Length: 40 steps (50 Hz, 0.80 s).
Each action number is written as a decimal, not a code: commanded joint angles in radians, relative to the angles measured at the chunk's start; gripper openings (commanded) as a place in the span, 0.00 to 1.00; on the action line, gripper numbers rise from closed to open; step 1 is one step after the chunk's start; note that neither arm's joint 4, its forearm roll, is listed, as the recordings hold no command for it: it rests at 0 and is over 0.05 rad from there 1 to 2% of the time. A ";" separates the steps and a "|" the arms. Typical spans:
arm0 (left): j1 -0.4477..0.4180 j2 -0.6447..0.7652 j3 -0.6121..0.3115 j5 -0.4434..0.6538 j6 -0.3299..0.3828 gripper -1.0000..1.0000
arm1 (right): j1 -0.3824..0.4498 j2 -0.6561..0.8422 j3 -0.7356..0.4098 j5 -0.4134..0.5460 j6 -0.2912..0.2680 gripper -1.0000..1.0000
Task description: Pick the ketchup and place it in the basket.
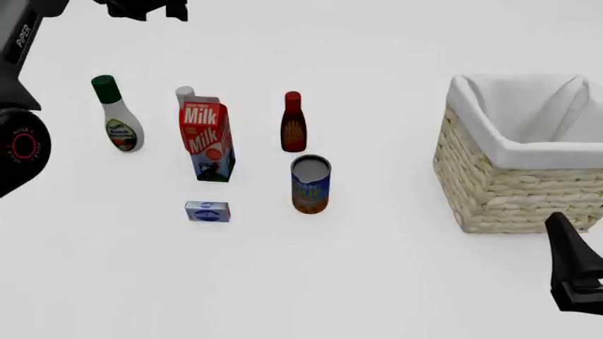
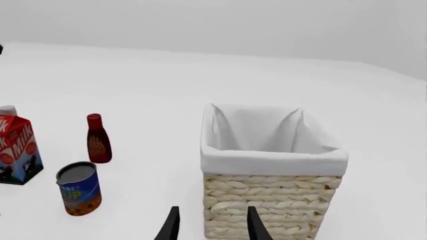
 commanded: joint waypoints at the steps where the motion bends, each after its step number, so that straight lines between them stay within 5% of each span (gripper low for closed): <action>1: 0.017 0.057 -0.050 0.033 -0.012 1.00 | -0.003 0.028 0.001 -0.024 -0.010 1.00; 15: 0.011 0.036 0.091 -0.051 -0.026 1.00 | -0.006 0.025 0.002 -0.022 -0.004 1.00; 40: -0.002 0.071 0.140 -0.093 -0.035 1.00 | -0.003 0.031 0.002 -0.028 -0.004 1.00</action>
